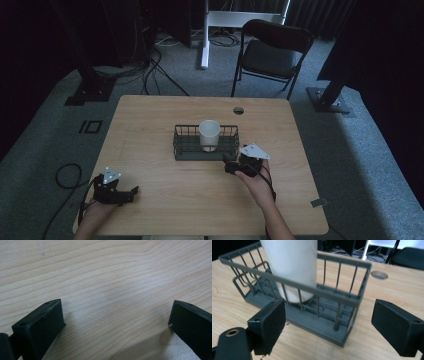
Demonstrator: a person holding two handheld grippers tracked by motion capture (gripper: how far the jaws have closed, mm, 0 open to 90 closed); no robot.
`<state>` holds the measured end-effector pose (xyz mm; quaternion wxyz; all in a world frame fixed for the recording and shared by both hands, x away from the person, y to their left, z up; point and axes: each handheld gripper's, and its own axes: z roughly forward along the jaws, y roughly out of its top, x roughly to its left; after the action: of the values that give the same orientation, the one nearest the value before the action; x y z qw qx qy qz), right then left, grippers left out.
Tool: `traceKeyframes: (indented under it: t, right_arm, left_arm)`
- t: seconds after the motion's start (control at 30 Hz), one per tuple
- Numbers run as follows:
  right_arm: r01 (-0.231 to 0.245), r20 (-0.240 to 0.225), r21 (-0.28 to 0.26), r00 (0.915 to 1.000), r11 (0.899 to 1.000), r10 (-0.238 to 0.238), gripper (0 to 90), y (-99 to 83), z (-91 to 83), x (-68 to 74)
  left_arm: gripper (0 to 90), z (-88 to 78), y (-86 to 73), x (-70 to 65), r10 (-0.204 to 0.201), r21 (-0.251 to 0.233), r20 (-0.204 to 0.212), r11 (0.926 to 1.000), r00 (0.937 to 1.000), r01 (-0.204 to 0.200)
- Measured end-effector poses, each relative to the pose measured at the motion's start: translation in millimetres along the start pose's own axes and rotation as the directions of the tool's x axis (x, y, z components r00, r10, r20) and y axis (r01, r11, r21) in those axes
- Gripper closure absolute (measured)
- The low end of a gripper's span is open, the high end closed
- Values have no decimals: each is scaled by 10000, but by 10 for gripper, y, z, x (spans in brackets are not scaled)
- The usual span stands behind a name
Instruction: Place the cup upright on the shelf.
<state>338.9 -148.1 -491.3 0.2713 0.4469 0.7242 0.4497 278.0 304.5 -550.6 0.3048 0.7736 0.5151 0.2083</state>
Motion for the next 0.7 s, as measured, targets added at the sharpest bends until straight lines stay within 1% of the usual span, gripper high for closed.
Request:
traceKeyframes:
  t: [0.2,0.37,0.53,0.57,0.6,0.63,0.67,0.7]
  right_arm:
    - [-103,88,209,9999,9997,101,119,-106,-8,-65]
    - [-280,181,398,9995,9988,273,119,-227,-28,-161]
    - [-257,210,614,9995,9978,245,119,-312,-37,-227]
    - [-307,272,672,9992,9973,290,119,-350,-46,-265]
    - [-307,272,672,9992,9973,290,119,-350,-46,-265]
    - [-389,287,715,9989,9967,369,119,-386,-61,-310]
    - [-389,287,715,9989,9967,369,119,-386,-61,-310]
    - [-530,449,723,9977,9960,498,119,-424,-78,-370]
  left_arm:
    - [1,-1,0,1,17,11,-1,10000,10000,-17]
    - [2,-1,0,1,22,14,-2,10000,10000,-22]
    - [2,-1,0,1,23,15,-2,10000,10000,-23]
    - [1,-1,0,1,23,14,-2,10000,10000,-23]
    - [1,-1,0,1,23,14,-2,10000,10000,-23]
    - [1,-1,0,1,23,16,-3,10000,10000,-23]
    - [1,-1,0,1,23,16,-3,10000,10000,-23]
    - [1,-1,0,1,23,16,-2,10000,10000,-23]
